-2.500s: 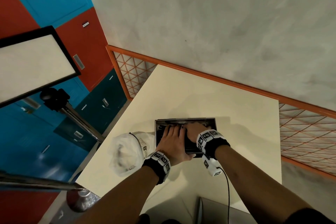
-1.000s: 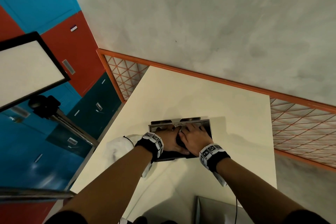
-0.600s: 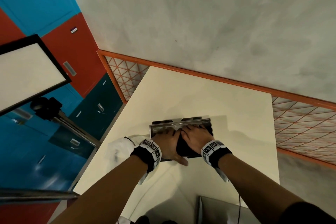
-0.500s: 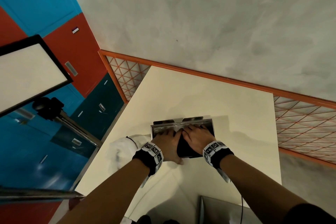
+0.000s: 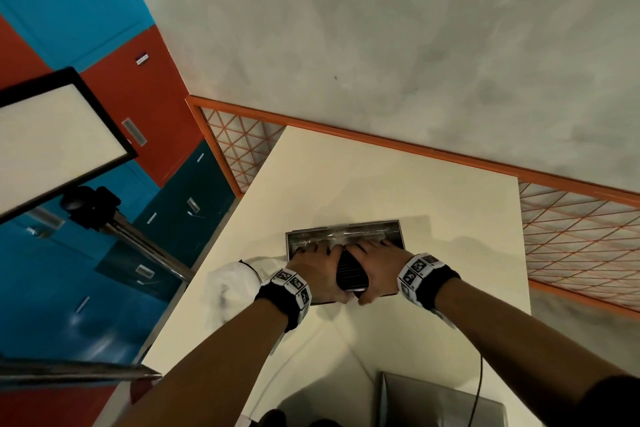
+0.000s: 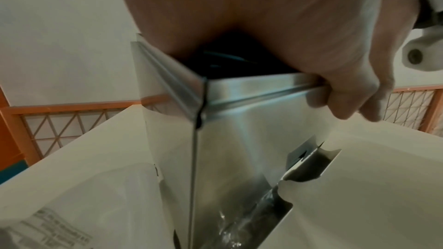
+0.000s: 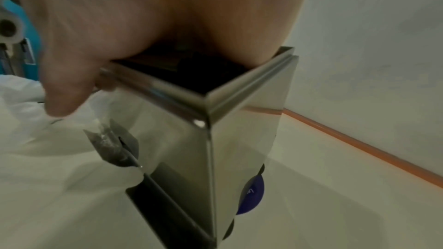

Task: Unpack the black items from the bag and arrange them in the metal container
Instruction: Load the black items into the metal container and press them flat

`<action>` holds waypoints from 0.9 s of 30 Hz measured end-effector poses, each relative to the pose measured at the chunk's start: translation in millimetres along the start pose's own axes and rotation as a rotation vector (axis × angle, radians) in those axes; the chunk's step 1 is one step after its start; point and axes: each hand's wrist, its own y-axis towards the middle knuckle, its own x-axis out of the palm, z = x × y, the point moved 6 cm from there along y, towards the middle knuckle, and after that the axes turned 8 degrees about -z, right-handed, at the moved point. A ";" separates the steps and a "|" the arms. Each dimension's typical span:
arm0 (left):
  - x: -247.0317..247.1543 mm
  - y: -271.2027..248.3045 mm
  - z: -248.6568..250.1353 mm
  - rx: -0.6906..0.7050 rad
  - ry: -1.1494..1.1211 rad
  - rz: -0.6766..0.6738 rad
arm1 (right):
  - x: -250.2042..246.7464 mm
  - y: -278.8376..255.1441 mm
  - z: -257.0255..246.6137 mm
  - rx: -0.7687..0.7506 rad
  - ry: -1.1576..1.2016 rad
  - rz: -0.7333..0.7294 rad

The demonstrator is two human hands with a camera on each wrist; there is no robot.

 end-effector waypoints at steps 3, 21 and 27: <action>-3.8 1.4 -0.6 0.028 -0.008 0.032 | -3.1 2.2 -0.2 0.002 0.015 0.048; -1.5 2.6 2.5 0.072 0.018 0.061 | -9.6 -6.8 -7.6 -0.017 -0.006 0.196; 2.9 -8.6 8.8 0.135 0.098 0.171 | -4.3 -17.0 -14.1 -0.039 -0.052 0.253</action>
